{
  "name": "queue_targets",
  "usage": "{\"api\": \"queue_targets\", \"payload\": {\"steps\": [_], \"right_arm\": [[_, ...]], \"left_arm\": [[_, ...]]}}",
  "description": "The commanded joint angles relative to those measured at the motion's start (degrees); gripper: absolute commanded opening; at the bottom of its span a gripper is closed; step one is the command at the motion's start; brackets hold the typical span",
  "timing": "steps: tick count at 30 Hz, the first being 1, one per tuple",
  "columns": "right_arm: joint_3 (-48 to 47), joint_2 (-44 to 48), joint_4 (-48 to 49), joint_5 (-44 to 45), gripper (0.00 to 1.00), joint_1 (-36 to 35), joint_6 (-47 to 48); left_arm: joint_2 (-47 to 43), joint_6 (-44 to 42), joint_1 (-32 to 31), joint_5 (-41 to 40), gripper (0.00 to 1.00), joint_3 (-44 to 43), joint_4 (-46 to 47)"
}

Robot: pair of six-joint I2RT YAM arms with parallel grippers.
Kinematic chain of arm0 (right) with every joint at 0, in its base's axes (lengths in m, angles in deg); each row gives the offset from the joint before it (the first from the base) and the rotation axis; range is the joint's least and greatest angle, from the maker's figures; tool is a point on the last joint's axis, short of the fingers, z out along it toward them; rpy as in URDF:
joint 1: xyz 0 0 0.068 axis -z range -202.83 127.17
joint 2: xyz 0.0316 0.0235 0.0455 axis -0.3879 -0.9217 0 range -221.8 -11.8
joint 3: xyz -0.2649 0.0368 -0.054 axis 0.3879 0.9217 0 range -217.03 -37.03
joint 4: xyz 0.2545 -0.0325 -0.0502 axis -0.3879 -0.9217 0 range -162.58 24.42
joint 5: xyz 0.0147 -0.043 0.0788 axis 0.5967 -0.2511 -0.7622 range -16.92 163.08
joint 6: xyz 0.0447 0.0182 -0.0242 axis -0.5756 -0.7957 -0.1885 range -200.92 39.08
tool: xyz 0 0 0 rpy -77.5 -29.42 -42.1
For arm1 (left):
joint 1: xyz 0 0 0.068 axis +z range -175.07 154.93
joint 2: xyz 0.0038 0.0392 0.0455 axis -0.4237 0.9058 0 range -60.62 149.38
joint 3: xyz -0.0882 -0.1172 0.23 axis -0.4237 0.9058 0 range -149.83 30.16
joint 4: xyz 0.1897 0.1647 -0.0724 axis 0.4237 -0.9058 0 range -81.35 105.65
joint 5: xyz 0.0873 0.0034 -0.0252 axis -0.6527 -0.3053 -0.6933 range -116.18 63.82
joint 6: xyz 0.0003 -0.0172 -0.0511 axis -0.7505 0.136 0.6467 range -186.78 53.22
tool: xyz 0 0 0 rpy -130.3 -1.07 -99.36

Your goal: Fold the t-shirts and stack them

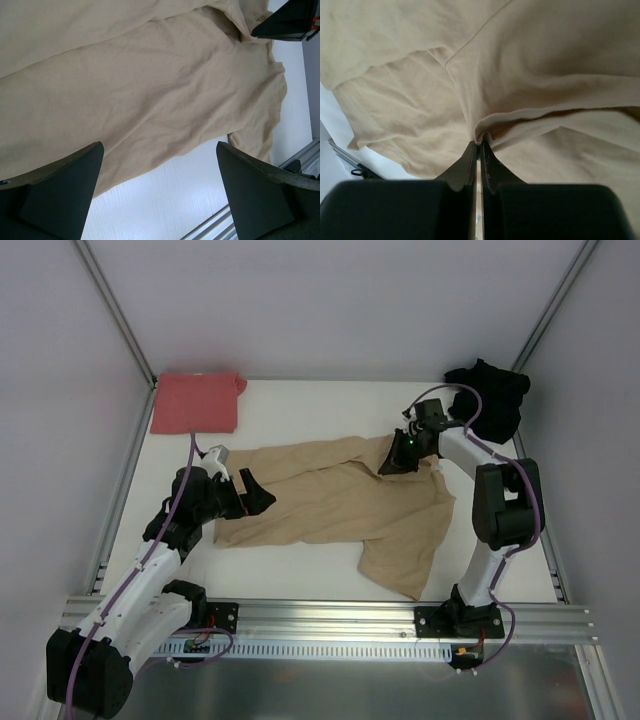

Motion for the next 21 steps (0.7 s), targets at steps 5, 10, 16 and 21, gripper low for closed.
{"api": "queue_targets", "payload": {"steps": [5, 10, 16, 21], "right_arm": [[5.94, 7.66, -0.88, 1.89, 0.24, -1.94, 0.45], [10.70, 15.21, -0.26, 3.47, 0.99, -2.29, 0.27], [8.70, 18.74, -2.37, 9.18, 1.00, -1.42, 2.55], [3.43, 13.66, -1.05, 9.81, 0.99, 0.96, 2.56]], "left_arm": [[-1.65, -0.34, -0.59, 1.78, 0.99, -0.45, 0.57], [-1.83, -0.17, -0.68, 1.96, 0.99, -0.19, 0.57], [-2.27, 0.36, -0.68, 2.13, 0.99, 0.16, 0.66], [-3.41, 0.27, -0.68, 2.04, 0.99, 0.43, 0.13]]}}
